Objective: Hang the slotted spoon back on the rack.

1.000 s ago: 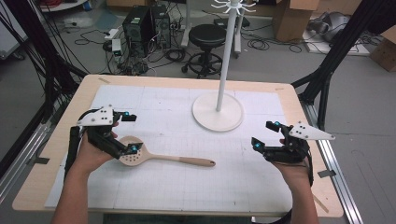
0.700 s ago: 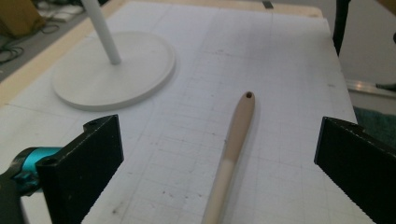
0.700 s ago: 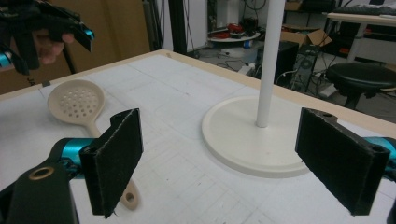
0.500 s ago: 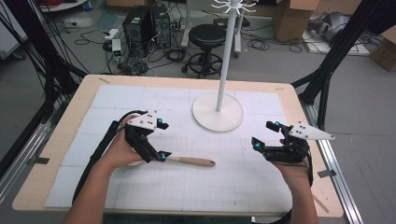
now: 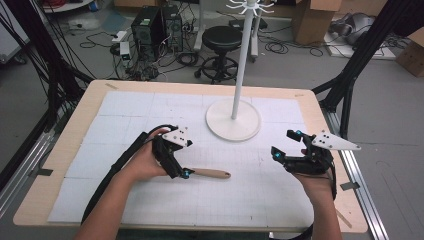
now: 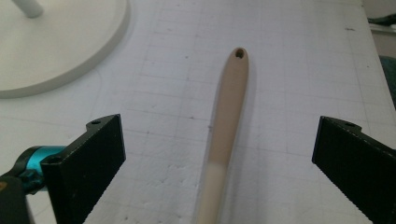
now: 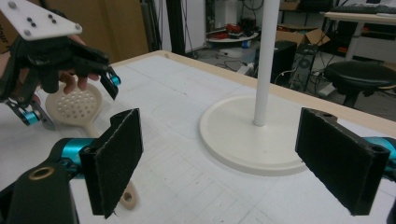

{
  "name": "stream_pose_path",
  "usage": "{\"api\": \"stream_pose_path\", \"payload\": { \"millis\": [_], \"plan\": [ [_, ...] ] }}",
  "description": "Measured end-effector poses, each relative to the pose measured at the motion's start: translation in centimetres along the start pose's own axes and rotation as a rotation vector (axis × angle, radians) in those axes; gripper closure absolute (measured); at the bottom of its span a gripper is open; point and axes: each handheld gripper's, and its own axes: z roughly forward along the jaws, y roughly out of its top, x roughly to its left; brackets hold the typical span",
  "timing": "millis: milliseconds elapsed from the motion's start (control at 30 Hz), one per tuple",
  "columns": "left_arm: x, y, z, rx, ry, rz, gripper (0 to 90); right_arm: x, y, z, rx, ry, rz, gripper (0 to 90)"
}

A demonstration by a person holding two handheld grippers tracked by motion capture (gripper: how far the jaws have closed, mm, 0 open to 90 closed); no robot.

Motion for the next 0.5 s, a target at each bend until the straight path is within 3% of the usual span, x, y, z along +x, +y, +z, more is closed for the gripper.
{"api": "stream_pose_path", "payload": {
  "millis": [133,267,500],
  "plan": [
    [0.0,0.2,0.9,0.049,-0.035,0.006,20.1,0.0,0.1,-0.1,-0.010,0.000,-0.006,14.4],
    [0.0,0.5,1.5,0.086,-0.046,0.018,23.7,-0.1,0.1,0.0,-0.012,-0.002,-0.004,14.4],
    [-0.2,0.5,3.0,0.206,-0.051,0.038,29.7,0.0,0.1,0.0,-0.007,0.001,-0.002,14.4]
  ]
}}
